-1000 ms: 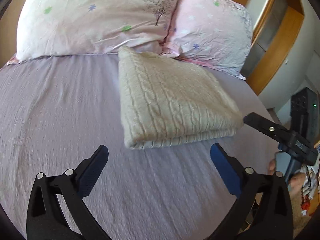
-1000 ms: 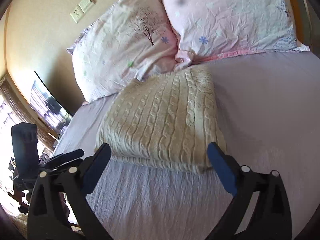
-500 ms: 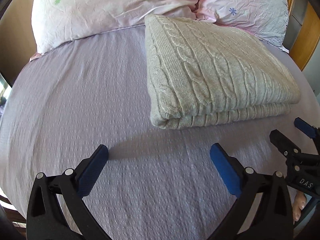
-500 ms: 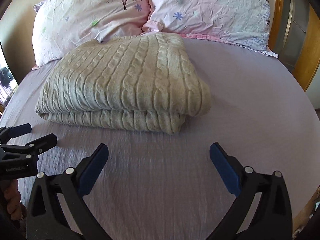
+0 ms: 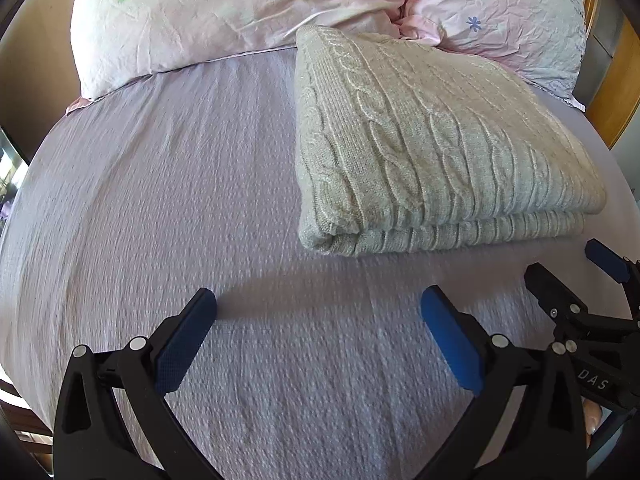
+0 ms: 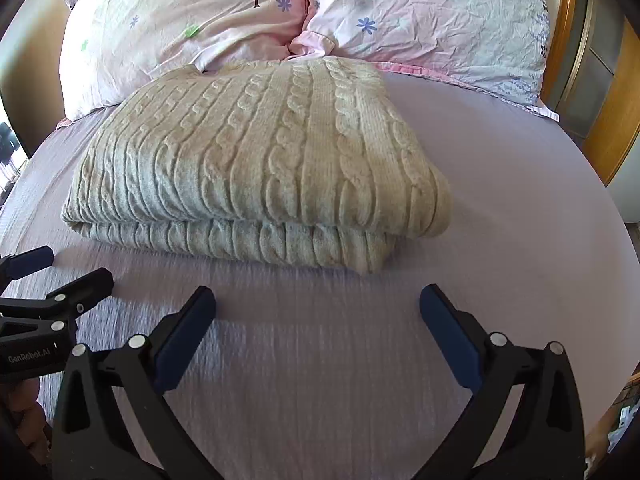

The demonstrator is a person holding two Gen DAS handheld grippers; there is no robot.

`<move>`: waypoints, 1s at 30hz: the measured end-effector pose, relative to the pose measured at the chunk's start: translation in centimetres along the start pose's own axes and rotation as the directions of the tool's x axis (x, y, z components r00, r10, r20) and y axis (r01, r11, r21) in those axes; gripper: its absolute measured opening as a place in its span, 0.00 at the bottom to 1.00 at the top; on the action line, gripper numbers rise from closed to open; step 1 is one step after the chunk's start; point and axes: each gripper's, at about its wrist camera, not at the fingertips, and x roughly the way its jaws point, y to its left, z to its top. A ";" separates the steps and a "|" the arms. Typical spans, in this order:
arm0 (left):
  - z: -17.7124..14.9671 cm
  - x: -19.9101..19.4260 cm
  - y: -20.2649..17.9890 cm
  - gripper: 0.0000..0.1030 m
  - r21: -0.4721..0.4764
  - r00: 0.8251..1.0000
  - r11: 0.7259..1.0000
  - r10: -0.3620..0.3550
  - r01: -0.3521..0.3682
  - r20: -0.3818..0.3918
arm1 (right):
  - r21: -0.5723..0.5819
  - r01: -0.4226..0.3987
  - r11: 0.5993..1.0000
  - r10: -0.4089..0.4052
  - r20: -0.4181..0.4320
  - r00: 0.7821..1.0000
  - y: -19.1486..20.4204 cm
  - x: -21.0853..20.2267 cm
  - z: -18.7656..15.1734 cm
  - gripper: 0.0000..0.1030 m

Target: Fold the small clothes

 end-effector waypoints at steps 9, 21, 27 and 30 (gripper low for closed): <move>0.0 0.1 0.0 0.99 0.003 1.000 1.000 0.002 -0.002 -0.003 | 0.000 0.000 1.000 0.000 0.000 1.000 0.0 -0.1 0.0 0.98; 0.0 0.1 0.0 0.99 0.001 1.000 1.000 0.002 -0.002 -0.008 | 0.001 0.000 1.000 0.000 0.000 1.000 0.0 -0.1 -0.1 0.98; 0.1 0.2 -0.1 0.99 0.000 1.000 1.000 0.003 -0.003 -0.016 | 0.001 0.000 1.000 0.000 0.000 1.000 0.0 -0.1 -0.1 0.98; 0.1 0.2 0.0 0.99 0.001 1.000 1.000 0.002 -0.002 -0.016 | 0.001 0.000 1.000 0.000 0.000 1.000 0.0 -0.1 -0.1 0.98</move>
